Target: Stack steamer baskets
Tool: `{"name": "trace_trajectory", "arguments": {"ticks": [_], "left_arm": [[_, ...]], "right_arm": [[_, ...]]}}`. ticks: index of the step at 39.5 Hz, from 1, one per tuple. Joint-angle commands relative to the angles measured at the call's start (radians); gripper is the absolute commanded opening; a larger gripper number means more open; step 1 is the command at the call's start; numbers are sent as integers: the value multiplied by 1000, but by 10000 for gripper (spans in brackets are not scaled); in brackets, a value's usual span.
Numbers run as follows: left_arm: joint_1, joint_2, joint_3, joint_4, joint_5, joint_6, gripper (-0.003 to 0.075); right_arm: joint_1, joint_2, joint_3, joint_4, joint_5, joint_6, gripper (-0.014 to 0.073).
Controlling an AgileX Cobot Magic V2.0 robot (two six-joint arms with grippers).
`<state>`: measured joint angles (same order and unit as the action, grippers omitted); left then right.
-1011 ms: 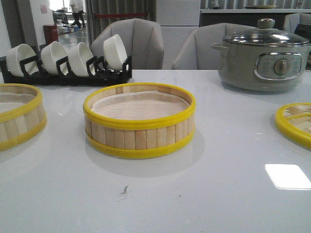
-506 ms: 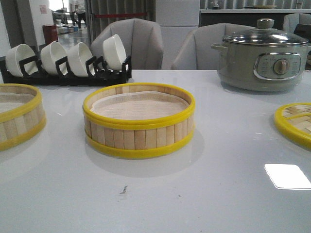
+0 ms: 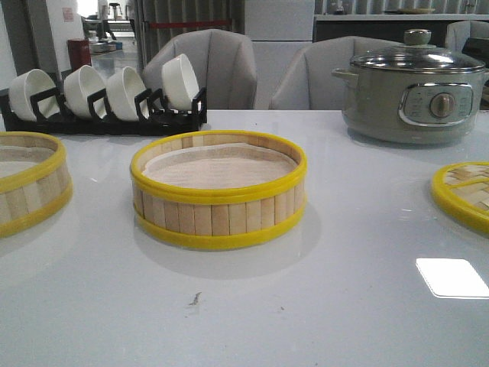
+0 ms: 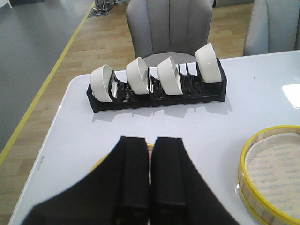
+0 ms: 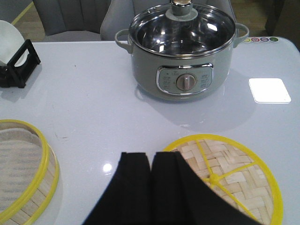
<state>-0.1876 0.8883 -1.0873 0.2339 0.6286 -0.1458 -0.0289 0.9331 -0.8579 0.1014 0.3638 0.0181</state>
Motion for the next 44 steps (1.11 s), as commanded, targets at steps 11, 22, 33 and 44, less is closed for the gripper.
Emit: {"name": "trace_trajectory", "arguments": {"ticks": [11, 22, 33, 44], "left_arm": [[-5, 14, -40, -14, -20, -2, 166], [-5, 139, -40, -63, 31, -2, 530], [-5, 393, -42, -103, -49, -2, 529], [-5, 641, -103, -103, -118, -2, 529]], "right_arm": [[3, -8, -40, 26, 4, -1, 195], [3, -8, -40, 26, 9, -1, 318], [3, -8, -40, 26, 27, -1, 318], [3, -8, -40, 26, 29, -1, 318]]}}
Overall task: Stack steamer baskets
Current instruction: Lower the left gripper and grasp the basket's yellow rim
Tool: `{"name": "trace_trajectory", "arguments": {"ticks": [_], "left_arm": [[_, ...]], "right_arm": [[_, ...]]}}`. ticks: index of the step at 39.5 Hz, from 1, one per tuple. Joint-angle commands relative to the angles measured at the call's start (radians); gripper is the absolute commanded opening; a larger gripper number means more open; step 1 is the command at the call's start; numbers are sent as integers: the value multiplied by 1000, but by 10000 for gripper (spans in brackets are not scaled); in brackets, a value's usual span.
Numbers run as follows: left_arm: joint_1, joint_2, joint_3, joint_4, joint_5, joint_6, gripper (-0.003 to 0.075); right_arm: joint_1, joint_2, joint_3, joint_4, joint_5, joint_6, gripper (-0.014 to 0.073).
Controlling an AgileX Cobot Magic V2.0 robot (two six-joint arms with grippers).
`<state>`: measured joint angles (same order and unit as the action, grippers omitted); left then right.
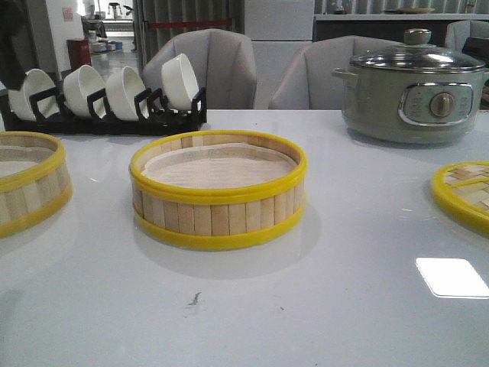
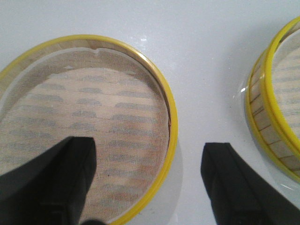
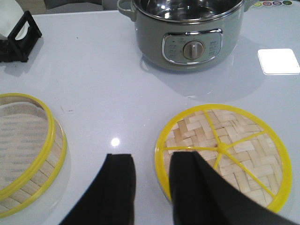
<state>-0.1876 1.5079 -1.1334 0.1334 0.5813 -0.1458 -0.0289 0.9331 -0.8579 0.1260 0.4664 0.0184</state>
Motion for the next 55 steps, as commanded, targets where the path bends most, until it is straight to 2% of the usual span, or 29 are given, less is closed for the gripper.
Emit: {"name": "trace_trajectory", "arguments": {"ticks": [1, 21, 30, 34, 37, 41, 43, 45, 55], "left_arm": [[-5, 45, -68, -3, -71, -2, 529], [-14, 351, -228, -54, -75, -2, 529], [-24, 385, -236, -55, -79, -2, 521], [-24, 385, -236, -52, -82, -2, 447], [-24, 385, -236, -49, -82, -2, 337], [-24, 385, -236, -48, -82, -2, 139], [-24, 385, -236, -48, -82, -2, 71], [-24, 385, -236, -48, -82, -2, 98], [-24, 383, -272, -46, -50, -2, 88]], "right_arm": [[3, -8, -40, 1, -73, -2, 318], [3, -8, -40, 1, -70, -2, 318], [3, -8, -40, 1, -68, -2, 318], [3, -8, -40, 1, -69, -2, 318], [3, -8, -40, 1, -70, -2, 318], [3, -8, -40, 1, -70, -1, 318], [3, -8, -40, 1, -70, -1, 318], [3, -8, -40, 1, -70, -1, 318], [3, -8, -40, 1, -69, -1, 318]]}}
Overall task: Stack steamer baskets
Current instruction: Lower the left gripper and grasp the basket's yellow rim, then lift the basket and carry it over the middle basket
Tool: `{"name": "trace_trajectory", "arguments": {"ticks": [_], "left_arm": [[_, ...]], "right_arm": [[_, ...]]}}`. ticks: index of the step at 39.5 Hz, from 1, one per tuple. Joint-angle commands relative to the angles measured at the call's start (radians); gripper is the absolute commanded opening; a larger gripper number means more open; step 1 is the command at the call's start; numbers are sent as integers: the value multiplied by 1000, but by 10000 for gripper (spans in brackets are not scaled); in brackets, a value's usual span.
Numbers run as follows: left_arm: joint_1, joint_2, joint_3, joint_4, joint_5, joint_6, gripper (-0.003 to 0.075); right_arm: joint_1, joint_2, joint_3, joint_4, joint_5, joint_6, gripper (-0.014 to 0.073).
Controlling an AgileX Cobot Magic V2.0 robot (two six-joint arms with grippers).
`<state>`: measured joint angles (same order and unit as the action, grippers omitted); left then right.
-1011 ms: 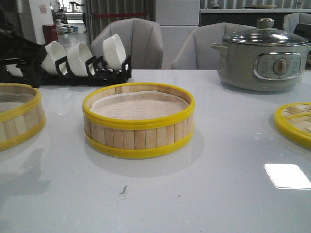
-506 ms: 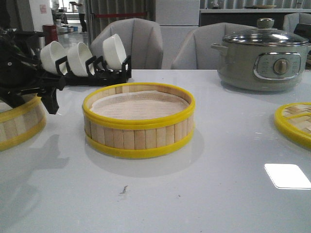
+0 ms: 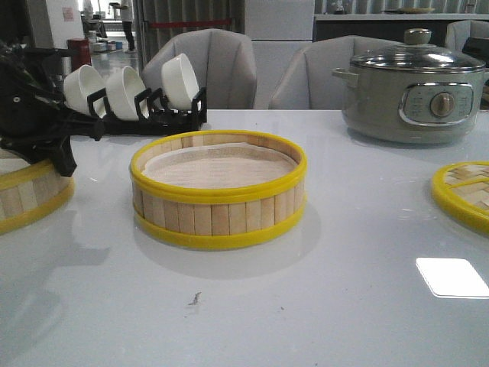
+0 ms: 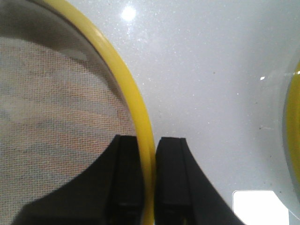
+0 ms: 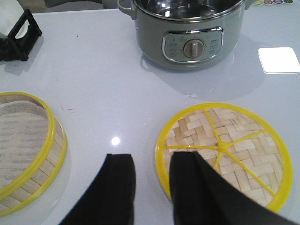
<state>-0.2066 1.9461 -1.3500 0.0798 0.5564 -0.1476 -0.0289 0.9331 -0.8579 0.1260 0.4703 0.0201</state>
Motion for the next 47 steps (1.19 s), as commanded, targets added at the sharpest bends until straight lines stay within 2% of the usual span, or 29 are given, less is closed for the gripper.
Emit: {"name": "trace_trajectory", "arguments": {"ticks": [1, 12, 23, 35, 47], "left_arm": [[-5, -55, -67, 7, -11, 0, 88], [-74, -70, -288, 7, 133, 0, 87], [-283, -70, -491, 5, 220, 0, 88], [-505, -46, -500, 7, 229, 0, 87], [-605, 18, -500, 7, 229, 0, 87]], "right_arm": [[3, -8, -40, 1, -73, -2, 318], [3, -8, -40, 2, -73, -2, 318], [3, -8, -40, 2, -73, -2, 318], [3, -8, -40, 2, -70, -2, 318], [3, -8, -40, 2, -62, -2, 318]]}}
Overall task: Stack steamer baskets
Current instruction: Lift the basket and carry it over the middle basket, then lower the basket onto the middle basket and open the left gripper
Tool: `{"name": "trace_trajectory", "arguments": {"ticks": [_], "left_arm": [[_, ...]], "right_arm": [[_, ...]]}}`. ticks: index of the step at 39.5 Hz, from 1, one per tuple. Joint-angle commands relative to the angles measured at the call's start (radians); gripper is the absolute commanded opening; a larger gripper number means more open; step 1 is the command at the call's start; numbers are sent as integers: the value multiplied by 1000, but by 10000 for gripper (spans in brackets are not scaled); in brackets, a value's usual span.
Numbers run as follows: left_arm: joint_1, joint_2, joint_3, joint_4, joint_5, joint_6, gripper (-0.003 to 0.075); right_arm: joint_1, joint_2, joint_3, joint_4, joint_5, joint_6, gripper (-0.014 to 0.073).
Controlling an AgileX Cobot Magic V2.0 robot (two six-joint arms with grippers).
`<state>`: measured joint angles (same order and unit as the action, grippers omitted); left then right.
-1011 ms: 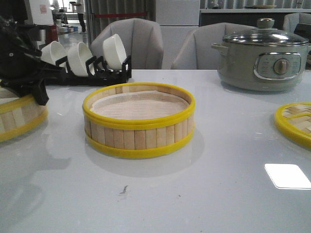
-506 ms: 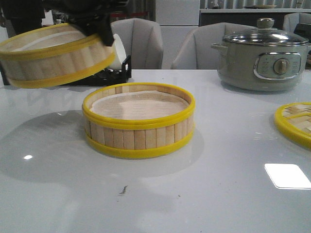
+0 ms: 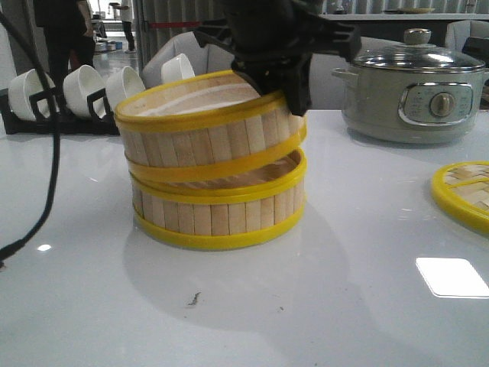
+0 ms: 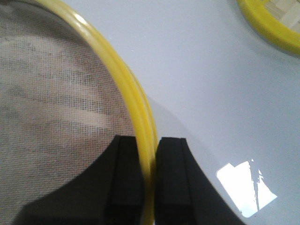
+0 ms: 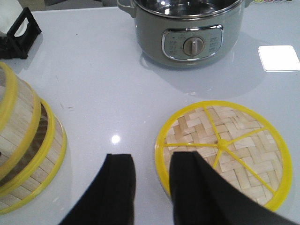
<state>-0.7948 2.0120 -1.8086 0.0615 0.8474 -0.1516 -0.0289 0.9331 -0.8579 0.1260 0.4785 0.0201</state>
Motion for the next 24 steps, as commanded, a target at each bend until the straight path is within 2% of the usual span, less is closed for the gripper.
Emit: {"name": "trace_trajectory", "arguments": {"ticks": [1, 24], "left_arm": [[-20, -45, -41, 26, -62, 4, 87], [-24, -15, -40, 26, -62, 4, 100]], "right_arm": [[3, -8, -40, 2, -70, -2, 318], [3, -8, -40, 2, -67, -2, 318]]}}
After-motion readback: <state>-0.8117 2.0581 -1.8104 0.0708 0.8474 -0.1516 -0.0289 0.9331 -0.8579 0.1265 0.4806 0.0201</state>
